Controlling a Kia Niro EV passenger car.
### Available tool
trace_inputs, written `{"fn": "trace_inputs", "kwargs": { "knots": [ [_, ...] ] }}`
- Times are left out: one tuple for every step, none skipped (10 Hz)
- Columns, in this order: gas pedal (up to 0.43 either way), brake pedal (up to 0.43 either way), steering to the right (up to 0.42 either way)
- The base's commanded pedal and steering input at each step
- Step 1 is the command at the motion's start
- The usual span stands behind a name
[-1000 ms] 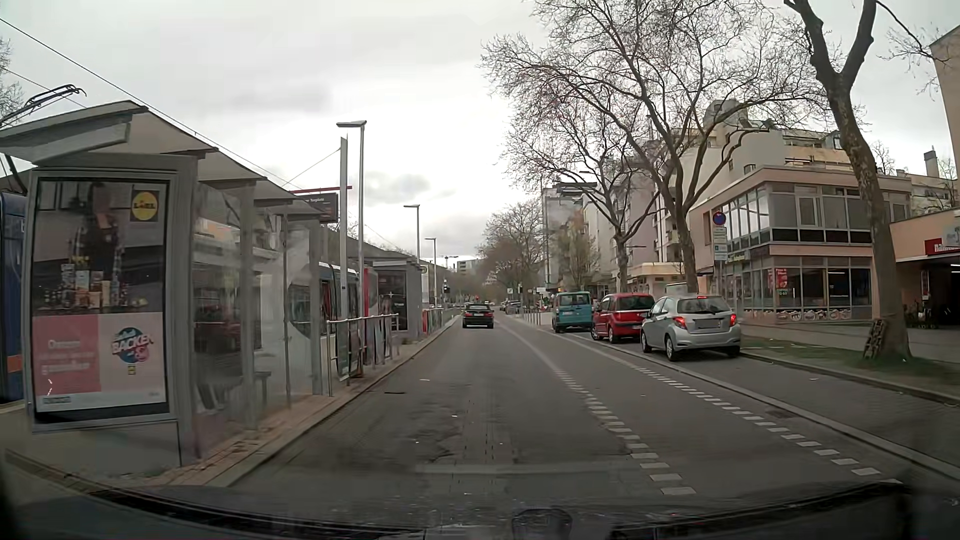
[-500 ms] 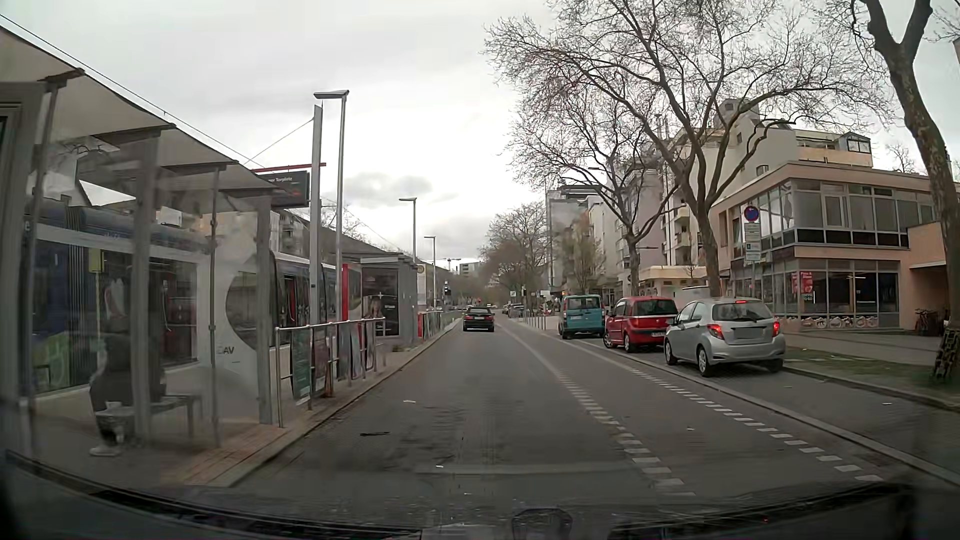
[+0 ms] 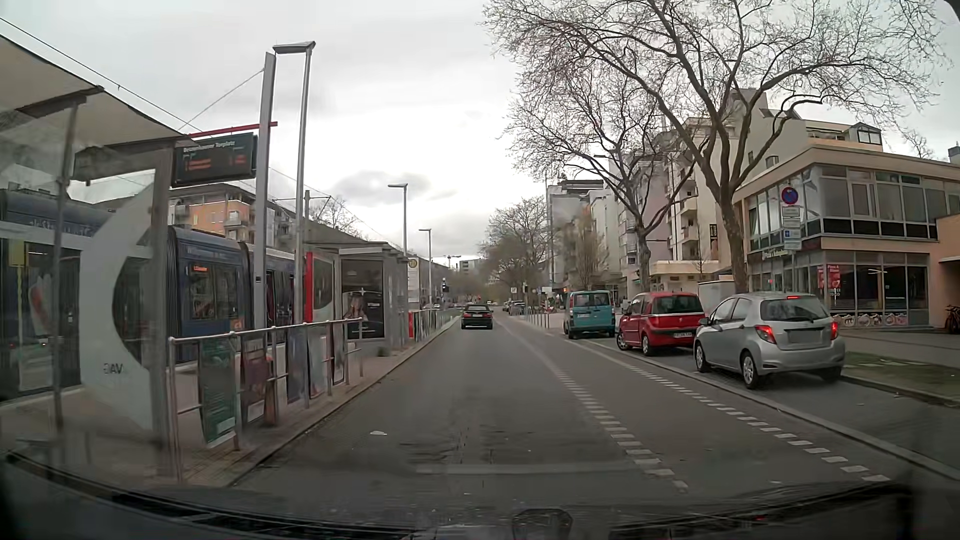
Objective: Follow the waypoints while adhering to traffic rules and regulations
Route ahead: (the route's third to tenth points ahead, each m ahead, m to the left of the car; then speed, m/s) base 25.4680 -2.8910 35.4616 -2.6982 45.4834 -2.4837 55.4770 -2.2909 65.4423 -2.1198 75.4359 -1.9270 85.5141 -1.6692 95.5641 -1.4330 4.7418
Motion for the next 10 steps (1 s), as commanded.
{"fn": "trace_inputs", "kwargs": {
  "knots": [
    [0.130, 0.000, -0.006],
    [0.118, 0.000, -0.007],
    [0.118, 0.000, -0.007],
    [0.118, 0.000, -0.007],
    [0.118, 0.000, -0.006],
    [0.118, 0.000, -0.006],
    [0.118, 0.000, -0.007],
    [0.110, 0.000, -0.007],
    [0.110, 0.000, -0.007],
    [0.110, 0.000, -0.007]
  ]
}}
